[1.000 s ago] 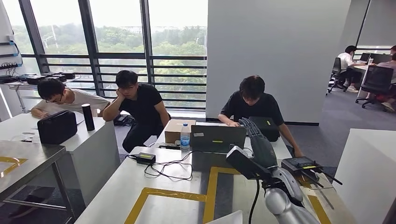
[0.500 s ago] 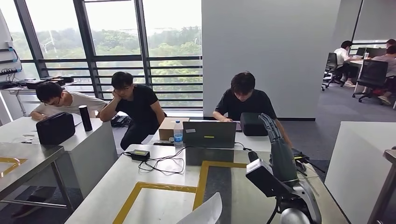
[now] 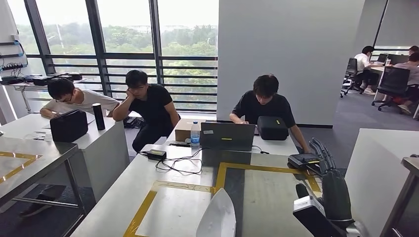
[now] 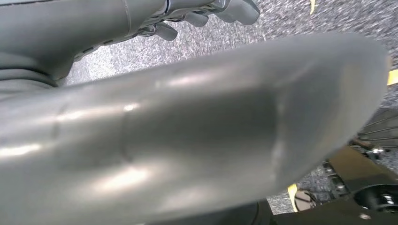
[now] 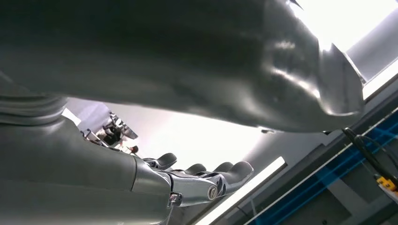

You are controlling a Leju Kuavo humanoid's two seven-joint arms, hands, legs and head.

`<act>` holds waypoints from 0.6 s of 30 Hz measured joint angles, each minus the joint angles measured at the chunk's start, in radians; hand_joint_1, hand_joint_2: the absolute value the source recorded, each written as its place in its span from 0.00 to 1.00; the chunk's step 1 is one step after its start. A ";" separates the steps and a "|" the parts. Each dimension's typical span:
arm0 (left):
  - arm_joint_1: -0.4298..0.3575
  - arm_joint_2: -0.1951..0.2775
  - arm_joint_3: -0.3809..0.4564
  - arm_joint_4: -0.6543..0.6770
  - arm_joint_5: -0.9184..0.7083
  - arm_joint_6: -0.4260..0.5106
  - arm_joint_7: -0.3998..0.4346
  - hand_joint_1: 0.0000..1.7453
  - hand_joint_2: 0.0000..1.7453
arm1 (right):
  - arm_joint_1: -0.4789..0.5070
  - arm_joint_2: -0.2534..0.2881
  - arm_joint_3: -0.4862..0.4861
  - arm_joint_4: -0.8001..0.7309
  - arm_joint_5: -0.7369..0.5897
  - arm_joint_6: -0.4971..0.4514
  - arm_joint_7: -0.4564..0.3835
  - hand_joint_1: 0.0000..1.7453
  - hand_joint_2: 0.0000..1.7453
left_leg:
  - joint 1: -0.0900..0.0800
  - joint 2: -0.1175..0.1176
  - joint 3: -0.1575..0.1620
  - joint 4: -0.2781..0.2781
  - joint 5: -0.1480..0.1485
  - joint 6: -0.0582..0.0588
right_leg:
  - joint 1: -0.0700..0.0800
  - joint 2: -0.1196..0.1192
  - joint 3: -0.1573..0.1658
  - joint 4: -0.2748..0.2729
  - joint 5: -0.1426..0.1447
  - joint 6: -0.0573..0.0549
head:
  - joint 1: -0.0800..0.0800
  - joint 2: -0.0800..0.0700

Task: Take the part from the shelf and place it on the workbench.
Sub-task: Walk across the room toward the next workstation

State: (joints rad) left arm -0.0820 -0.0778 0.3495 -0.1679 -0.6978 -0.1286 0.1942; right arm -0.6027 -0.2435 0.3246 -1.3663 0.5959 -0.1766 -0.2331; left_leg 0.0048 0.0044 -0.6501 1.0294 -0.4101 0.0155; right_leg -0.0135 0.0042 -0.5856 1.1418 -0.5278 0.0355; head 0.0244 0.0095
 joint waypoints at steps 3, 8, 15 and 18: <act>0.006 -0.001 0.001 -0.001 0.009 0.001 -0.005 0.00 0.00 | 0.025 -0.012 -0.018 -0.026 -0.001 -0.004 -0.008 0.00 0.00 | -0.002 -0.002 -0.015 0.011 0.016 -0.018 | 0.006 0.003 0.063 -0.107 -0.013 -0.023 | -0.002 0.000; 0.028 -0.007 0.009 -0.001 0.015 0.002 0.002 0.00 0.00 | 0.114 -0.023 -0.074 -0.090 0.012 -0.018 -0.009 0.00 0.00 | 0.003 -0.005 -0.043 0.084 -0.065 -0.044 | 0.004 -0.003 0.033 -0.114 0.028 -0.062 | -0.005 0.000; 0.027 -0.010 0.009 -0.002 -0.027 -0.011 0.011 0.00 0.00 | 0.333 -0.041 -0.222 -0.215 0.022 -0.024 -0.014 0.00 0.00 | 0.003 -0.007 0.055 0.164 -0.124 -0.037 | 0.011 -0.013 -0.051 -0.108 0.096 -0.056 | -0.007 0.000; 0.018 -0.009 0.009 -0.005 -0.036 -0.014 0.011 0.00 0.00 | 0.425 -0.040 -0.297 -0.251 0.021 -0.013 -0.003 0.00 0.00 | -0.006 -0.011 0.164 -0.001 -0.145 -0.021 | 0.009 -0.016 -0.063 -0.111 0.121 -0.040 | -0.007 0.000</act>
State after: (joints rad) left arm -0.0640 -0.0870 0.3582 -0.1728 -0.7334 -0.1421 0.2048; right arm -0.1780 -0.2831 0.0273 -1.6173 0.6173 -0.1892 -0.2357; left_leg -0.0014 -0.0070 -0.4863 1.0286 -0.5546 -0.0056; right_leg -0.0041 -0.0117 -0.6484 1.0303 -0.4066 -0.0040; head 0.0173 0.0094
